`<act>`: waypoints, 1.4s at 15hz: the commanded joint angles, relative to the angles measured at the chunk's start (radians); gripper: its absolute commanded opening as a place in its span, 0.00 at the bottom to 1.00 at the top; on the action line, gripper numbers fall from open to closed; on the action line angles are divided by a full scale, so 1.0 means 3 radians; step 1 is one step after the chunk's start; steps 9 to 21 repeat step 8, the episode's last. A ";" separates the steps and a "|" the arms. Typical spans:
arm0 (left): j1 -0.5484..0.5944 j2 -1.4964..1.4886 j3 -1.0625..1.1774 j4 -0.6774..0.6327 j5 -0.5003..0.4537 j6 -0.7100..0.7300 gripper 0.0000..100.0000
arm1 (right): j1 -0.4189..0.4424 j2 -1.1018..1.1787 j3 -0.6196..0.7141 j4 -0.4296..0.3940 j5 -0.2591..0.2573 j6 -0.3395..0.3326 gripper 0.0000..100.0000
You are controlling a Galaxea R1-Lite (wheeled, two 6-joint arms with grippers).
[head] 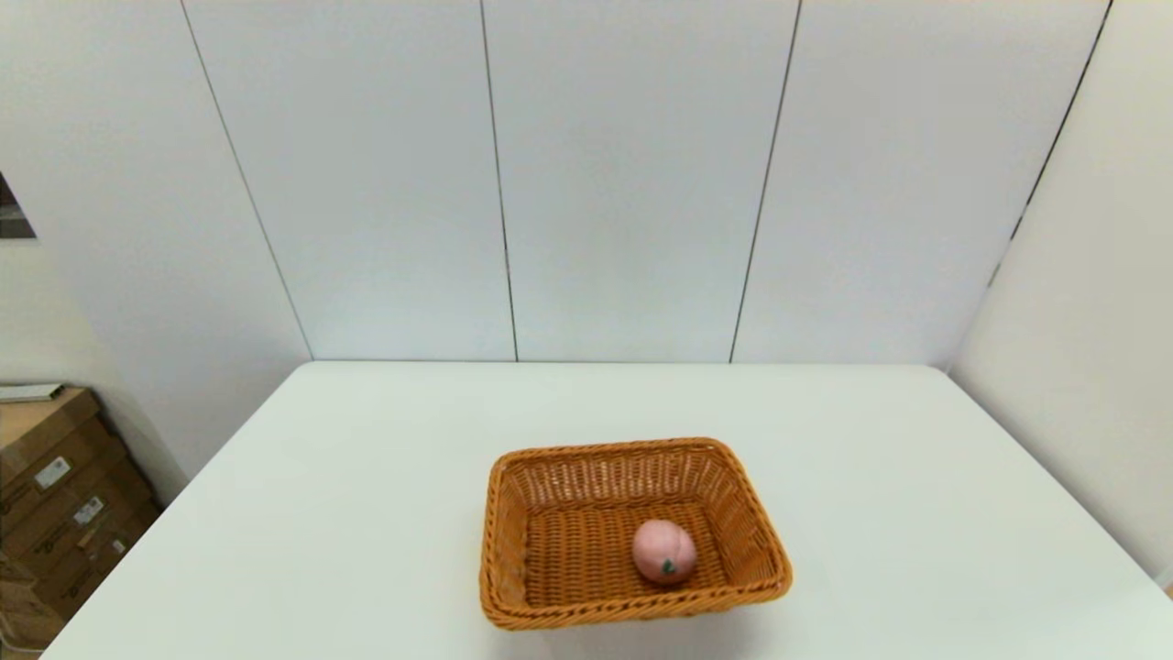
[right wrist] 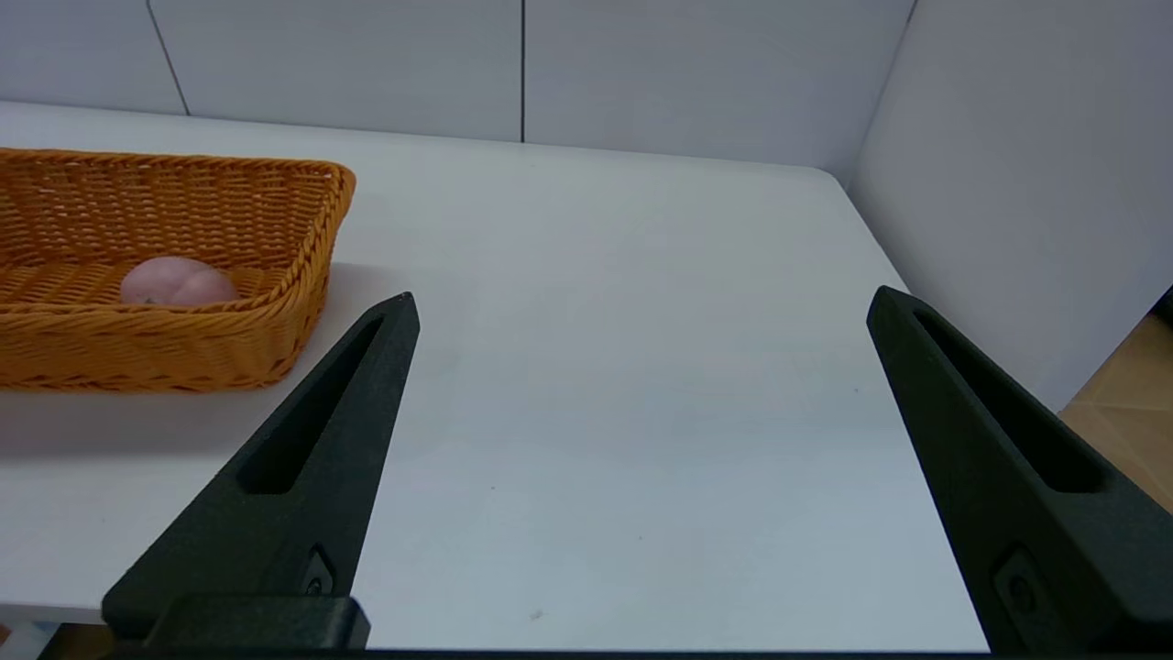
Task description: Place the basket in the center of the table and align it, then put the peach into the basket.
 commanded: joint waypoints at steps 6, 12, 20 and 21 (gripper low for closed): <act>0.0000 -0.0007 0.0000 0.0000 0.0005 -0.0005 1.00 | 0.0003 0.0001 0.0000 -0.0015 -0.0031 0.0289 1.00; 0.0000 -0.0007 0.0000 0.0000 0.0005 -0.0010 1.00 | 0.0003 0.0001 0.0000 -0.0015 -0.0031 0.0294 1.00; 0.0000 -0.0007 0.0000 0.0000 0.0005 -0.0010 1.00 | 0.0003 0.0001 0.0000 -0.0015 -0.0031 0.0294 1.00; 0.0000 -0.0007 0.0000 0.0000 0.0005 -0.0010 1.00 | 0.0003 0.0001 0.0000 -0.0015 -0.0031 0.0294 1.00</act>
